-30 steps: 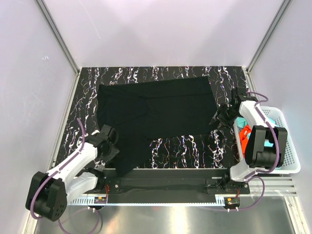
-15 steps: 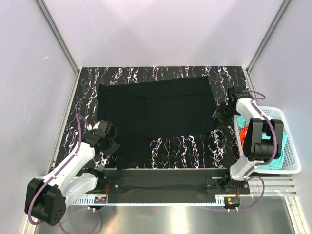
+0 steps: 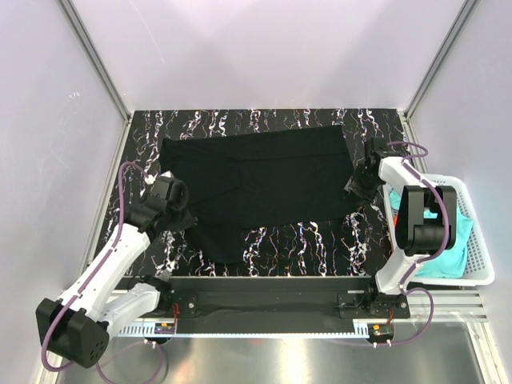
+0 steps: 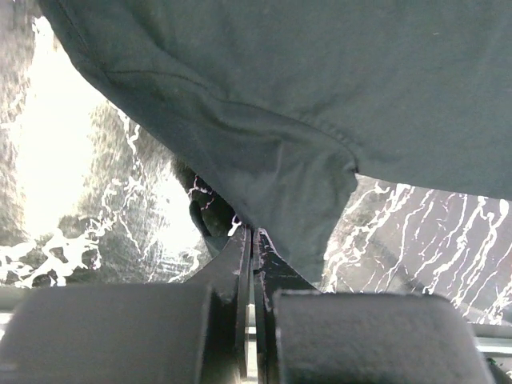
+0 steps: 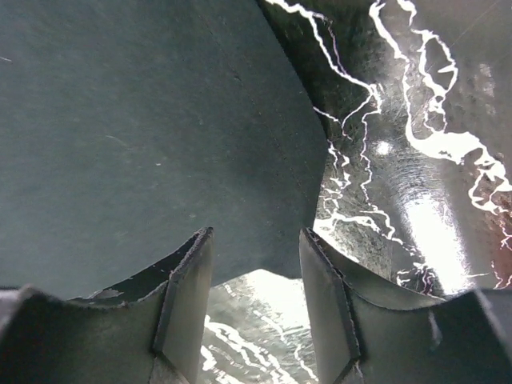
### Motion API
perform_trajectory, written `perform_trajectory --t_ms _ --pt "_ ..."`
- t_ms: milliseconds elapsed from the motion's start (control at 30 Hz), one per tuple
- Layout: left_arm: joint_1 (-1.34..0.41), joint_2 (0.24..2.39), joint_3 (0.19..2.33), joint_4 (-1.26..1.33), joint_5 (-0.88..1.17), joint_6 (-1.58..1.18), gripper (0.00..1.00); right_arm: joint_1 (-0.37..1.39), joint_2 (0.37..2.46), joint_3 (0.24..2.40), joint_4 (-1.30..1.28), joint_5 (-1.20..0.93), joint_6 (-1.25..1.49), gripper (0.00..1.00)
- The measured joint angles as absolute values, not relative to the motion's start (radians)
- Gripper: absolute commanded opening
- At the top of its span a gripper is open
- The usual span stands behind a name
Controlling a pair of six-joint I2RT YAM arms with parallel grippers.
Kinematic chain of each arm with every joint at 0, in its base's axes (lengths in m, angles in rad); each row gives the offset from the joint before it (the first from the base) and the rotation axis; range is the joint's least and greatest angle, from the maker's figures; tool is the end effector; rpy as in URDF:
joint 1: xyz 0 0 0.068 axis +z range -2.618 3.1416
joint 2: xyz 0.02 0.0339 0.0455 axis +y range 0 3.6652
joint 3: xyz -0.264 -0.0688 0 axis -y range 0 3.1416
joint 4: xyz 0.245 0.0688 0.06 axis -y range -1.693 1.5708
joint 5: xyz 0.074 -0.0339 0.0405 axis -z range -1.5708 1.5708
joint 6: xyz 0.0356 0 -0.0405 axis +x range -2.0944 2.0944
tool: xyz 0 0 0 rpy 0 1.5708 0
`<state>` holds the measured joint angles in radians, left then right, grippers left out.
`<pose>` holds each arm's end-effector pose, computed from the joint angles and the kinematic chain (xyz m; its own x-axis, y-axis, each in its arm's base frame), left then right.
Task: Fold and stack the t-shirts
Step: Fold the tshirt
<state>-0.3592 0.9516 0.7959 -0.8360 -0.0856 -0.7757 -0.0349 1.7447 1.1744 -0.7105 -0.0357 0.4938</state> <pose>0.1677 -0.0597 0.2581 -0.7740 -0.4546 -0.4408 -0.3299 0.8837 -0.3321 0.3355 -0.0104 0.1867 -0.8316 0.5030 -0.2356 0.4756 0.8639 0.1656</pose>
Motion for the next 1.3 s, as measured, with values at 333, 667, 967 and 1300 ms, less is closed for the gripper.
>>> perform_trajectory --t_ms 333,667,967,1300 --pt "-0.359 1.032 0.868 -0.837 -0.082 -0.689 0.00 -0.006 1.808 1.131 -0.741 0.069 0.491 0.59" --pt "-0.356 1.058 0.940 -0.836 -0.082 -0.627 0.00 0.055 1.838 1.180 -0.752 0.088 0.496 0.56" --pt "-0.345 1.074 0.974 -0.838 -0.082 -0.610 0.00 0.157 1.897 1.428 -0.749 -0.008 0.558 0.57" --pt "-0.324 1.079 0.989 -0.838 -0.082 -0.608 0.00 0.090 1.837 1.386 -0.753 -0.022 0.505 0.61"
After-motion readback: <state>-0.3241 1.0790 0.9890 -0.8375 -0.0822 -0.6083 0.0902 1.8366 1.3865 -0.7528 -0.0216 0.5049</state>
